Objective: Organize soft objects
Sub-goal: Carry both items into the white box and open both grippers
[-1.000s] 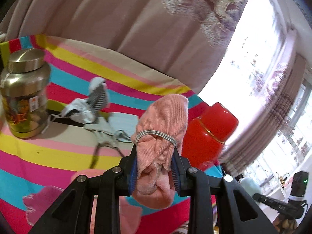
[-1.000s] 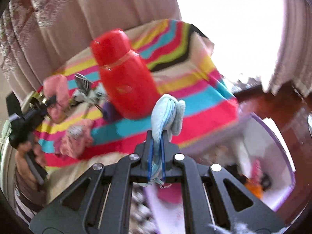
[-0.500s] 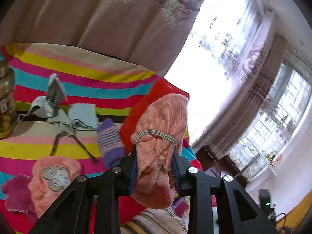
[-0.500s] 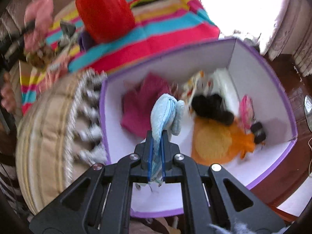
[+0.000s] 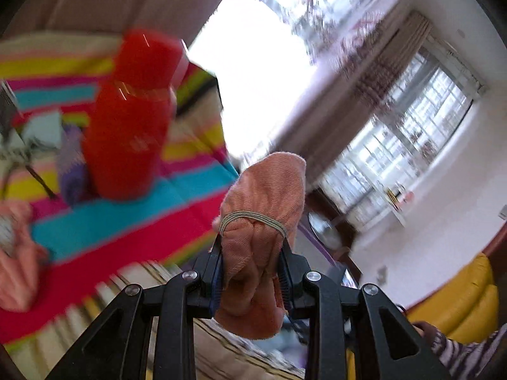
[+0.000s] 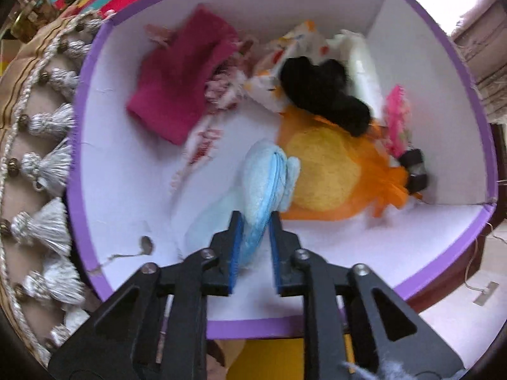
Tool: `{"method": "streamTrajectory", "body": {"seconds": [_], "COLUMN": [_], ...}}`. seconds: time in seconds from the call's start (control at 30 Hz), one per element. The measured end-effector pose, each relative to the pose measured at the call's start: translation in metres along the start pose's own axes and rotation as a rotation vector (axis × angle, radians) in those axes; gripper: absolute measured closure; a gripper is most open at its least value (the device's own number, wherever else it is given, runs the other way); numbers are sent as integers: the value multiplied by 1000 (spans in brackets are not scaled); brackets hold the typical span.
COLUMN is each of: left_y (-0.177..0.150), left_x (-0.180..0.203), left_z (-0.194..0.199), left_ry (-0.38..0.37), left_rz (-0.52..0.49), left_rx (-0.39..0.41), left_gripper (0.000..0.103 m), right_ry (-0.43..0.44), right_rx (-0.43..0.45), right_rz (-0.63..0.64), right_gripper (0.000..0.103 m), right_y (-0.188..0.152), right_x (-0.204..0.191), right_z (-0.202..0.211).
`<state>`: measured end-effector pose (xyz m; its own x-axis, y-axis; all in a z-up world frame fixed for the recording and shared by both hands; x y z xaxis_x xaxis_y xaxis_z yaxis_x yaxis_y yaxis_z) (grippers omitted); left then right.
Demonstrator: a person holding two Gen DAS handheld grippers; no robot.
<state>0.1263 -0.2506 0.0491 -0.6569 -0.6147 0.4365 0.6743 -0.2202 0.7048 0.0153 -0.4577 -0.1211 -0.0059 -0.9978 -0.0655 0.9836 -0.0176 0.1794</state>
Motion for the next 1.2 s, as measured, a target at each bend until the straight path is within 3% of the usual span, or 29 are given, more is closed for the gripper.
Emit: {"method": "streamTrajectory", "body": {"seconds": [0.07, 0.13, 0.3, 0.43, 0.53, 0.6, 0.63, 0.87, 1.2], "left_y": [-8, -14, -20, -26, -29, -35, -38, -38, -32], "left_x": [8, 15, 28, 40, 44, 48, 48, 37, 44], "left_z": [-17, -26, -48, -55, -65, -76, -81, -72, -61], "left_ry": [-31, -49, -61, -68, -72, -46, -27, -33, -22], "left_rz": [23, 31, 37, 37, 40, 24, 17, 55, 13], "left_rx": [-71, -111, -192, -227, -267, -321, -343, -324, -289], "left_gripper": [72, 72, 72, 72, 59, 35, 34, 34, 34], "right_ry": [-25, -40, -45, -33, -30, -19, -11, 5, 45], "right_rx": [23, 48, 123, 180, 212, 225, 229, 223, 241], "right_rz": [-13, -22, -72, -142, -159, -173, -177, -185, -157], "right_gripper": [57, 49, 47, 43, 43, 43, 43, 43, 43], "right_y": [-2, -5, -7, 11, 16, 18, 19, 19, 22], "right_x": [8, 16, 37, 42, 43, 44, 44, 43, 23], "right_z": [5, 12, 35, 55, 62, 66, 65, 61, 66]}}
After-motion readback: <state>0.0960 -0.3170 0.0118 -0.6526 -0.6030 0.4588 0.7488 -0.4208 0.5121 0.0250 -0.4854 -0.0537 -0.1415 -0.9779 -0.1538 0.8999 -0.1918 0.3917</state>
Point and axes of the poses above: each gripper's, at about its wrist camera, not at the fingertips, and z roughly against the way its jaws point, x to its right, y to its top, the point moved 1 cm from there along -z, roughly the way its jaws point, and after that the axes turned 9 degrees about -z, right-handed, at the moved point
